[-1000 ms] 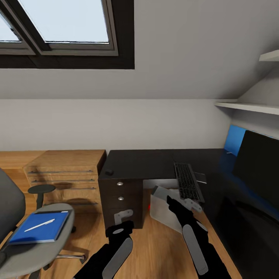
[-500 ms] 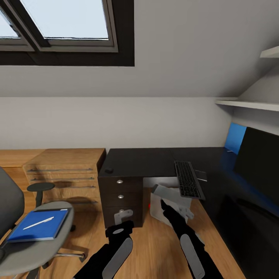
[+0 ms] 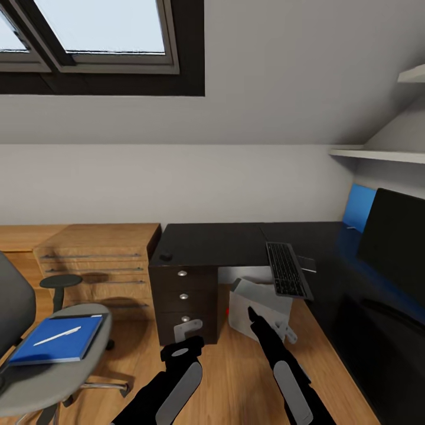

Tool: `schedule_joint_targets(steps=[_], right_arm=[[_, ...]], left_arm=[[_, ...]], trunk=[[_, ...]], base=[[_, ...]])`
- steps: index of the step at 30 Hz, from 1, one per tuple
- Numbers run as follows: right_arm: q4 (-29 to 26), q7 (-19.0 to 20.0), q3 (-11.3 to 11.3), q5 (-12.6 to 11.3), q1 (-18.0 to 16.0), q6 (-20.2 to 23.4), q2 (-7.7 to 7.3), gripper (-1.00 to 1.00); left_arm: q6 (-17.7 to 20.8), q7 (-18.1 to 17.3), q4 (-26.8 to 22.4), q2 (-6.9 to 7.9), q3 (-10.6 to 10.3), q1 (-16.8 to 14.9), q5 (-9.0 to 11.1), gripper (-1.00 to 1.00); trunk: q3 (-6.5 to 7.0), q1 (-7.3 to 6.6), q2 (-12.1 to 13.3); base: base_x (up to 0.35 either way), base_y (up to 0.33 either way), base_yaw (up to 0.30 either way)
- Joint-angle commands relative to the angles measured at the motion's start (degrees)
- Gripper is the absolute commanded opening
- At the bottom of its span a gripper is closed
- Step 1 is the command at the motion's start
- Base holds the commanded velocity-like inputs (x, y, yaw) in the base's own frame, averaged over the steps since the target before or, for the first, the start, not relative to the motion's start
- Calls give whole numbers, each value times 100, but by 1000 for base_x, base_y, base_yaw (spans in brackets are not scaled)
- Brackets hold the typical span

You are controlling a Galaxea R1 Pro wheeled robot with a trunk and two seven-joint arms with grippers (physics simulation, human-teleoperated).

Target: In the bedroom, organize the workspace by keeping the computer under the desk, ensuring the monitor is on the desk, placing the keyboard on the desk next to the monitor, placing the mouse on the desk next to the keyboard, moving the folder from the swivel chair onto the desk next to the mouse, stacking the notebook on top of the folder with the pen on top of the notebook, and positioning the swivel chair next to the desk.

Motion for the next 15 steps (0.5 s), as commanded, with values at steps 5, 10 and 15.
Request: schedule_joint_targets(steps=[5,10,15], right_arm=[[-2,-31,19,-74,-3,-221,9,100],[89,-31,45,-73,-9,-666,18,100],[428,-31,56,-73,-25,-1179,114,100]], left_arm=[[30,37,-7,1,-12,-7,24,100],[30,37,-7,1,-12,-7,20,100],[30,37,-7,1,-12,-4,18,100]], trunk=[[-97,110,-206],[-187,220,-406],[-277,330,-607]], base=[[0,0,0],[0,0,0],[0,0,0]])
